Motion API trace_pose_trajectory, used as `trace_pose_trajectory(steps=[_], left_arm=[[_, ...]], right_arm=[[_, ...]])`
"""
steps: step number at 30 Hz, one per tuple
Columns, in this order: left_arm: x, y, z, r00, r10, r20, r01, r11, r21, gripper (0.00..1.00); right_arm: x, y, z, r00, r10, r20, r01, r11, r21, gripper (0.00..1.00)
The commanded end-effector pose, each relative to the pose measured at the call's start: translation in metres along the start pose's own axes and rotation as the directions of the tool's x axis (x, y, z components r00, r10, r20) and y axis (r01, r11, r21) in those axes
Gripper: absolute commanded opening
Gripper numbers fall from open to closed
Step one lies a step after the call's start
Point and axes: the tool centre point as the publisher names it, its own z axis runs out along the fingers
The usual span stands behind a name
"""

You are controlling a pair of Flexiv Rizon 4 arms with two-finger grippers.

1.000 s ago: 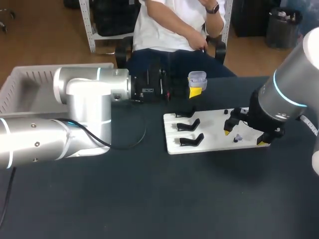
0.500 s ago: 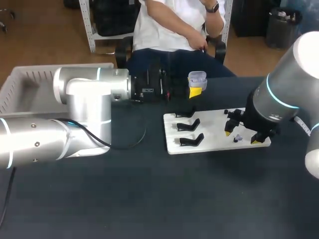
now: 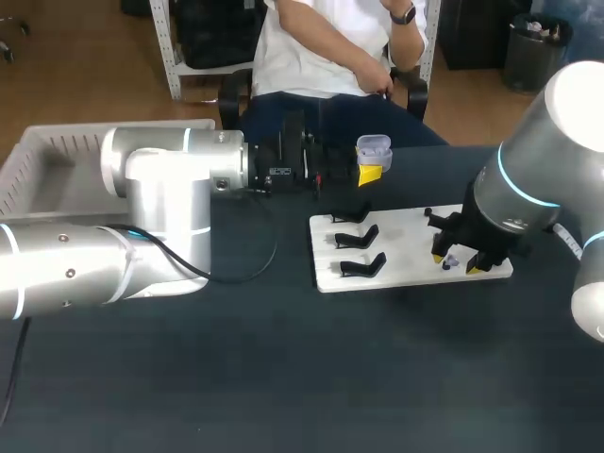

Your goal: Pick up each earbud case from the left stands, insert the matching earbuds, close the lid, and place the case in the box.

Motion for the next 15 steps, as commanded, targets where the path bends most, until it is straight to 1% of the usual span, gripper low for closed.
trace_pose_trajectory(steps=[1,4,11,15], left_arm=[[0.0008,-0.0016,-0.0002,1.0,0.004,0.005,-0.004,1.0,-0.006,0.0],[0.0008,-0.0016,-0.0002,1.0,0.004,0.005,-0.004,1.0,-0.006,0.0],[0.0008,-0.0016,-0.0002,1.0,0.004,0.005,-0.004,1.0,-0.006,0.0],[0.0008,-0.0016,-0.0002,1.0,0.004,0.005,-0.004,1.0,-0.006,0.0]], right_arm=[[0.0019,0.0016,-0.0003,1.0,0.009,-0.003,-0.009,1.0,0.008,0.47],[0.0021,0.0017,0.0004,1.0,0.015,-0.007,-0.015,1.0,0.008,0.44],[0.0016,0.0023,0.0008,1.0,0.014,-0.012,-0.014,1.0,0.006,0.42],[0.0011,0.0031,0.0021,1.0,0.012,-0.014,-0.012,1.0,0.007,0.38]])
